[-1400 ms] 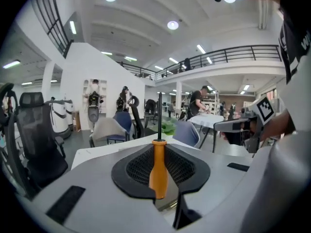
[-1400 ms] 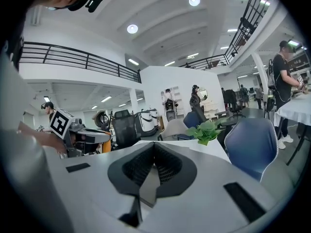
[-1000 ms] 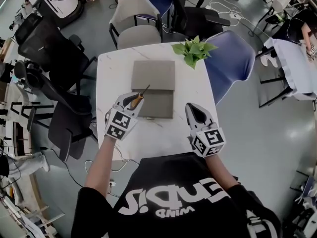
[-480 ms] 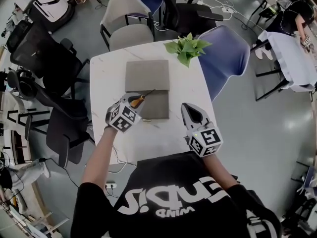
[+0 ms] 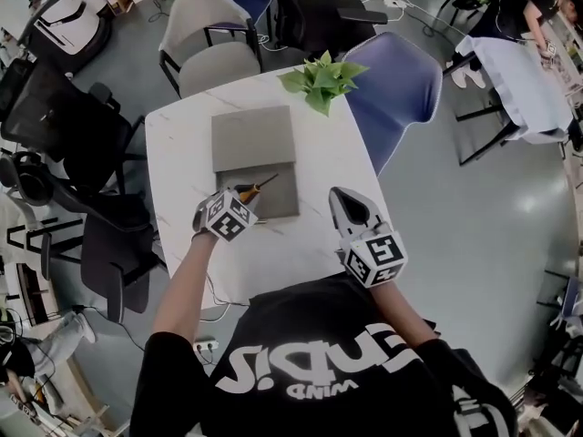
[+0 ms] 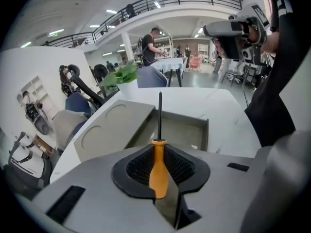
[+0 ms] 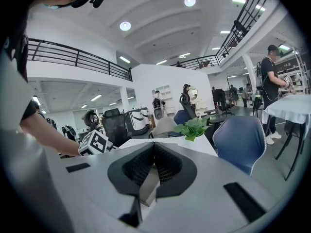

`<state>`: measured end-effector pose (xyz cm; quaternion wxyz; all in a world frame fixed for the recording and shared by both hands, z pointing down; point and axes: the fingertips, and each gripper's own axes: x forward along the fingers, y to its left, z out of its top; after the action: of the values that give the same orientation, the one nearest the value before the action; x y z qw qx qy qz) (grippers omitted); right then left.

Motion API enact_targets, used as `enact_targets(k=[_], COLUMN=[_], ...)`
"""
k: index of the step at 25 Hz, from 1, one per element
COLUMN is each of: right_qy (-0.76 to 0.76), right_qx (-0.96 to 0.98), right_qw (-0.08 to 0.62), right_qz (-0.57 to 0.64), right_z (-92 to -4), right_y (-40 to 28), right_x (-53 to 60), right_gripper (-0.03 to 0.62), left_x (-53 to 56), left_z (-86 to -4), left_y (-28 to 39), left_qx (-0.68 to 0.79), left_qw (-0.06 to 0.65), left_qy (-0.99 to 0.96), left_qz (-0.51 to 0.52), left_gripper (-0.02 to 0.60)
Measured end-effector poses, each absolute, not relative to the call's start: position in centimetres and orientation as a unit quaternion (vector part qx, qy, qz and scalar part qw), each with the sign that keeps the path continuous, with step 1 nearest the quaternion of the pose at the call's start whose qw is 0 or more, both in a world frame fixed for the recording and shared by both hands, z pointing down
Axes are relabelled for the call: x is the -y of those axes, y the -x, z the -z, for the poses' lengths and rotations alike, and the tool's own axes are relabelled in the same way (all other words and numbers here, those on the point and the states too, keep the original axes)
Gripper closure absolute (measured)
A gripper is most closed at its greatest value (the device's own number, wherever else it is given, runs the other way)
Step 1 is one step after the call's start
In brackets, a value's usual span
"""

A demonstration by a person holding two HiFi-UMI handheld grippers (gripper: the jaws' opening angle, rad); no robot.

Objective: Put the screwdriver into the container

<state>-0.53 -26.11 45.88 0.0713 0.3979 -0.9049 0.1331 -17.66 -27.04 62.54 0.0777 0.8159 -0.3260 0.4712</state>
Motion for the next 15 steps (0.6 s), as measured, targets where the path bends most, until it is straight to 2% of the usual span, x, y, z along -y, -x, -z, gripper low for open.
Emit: enact_targets(k=[15], right_qy=[-0.434], right_qx=[0.887], right_qw=[0.075], right_qz=[-0.139], right_z=[-46.3], right_y=[-2.4], right_x=[25.1], right_gripper=[0.584], left_x=[27.6], left_z=[-67.1], left_y=[16.8], left_qx=[0.307], left_qw=[0.117], left_qy=[-0.795], left_qz=[-0.51], left_gripper=[0.505])
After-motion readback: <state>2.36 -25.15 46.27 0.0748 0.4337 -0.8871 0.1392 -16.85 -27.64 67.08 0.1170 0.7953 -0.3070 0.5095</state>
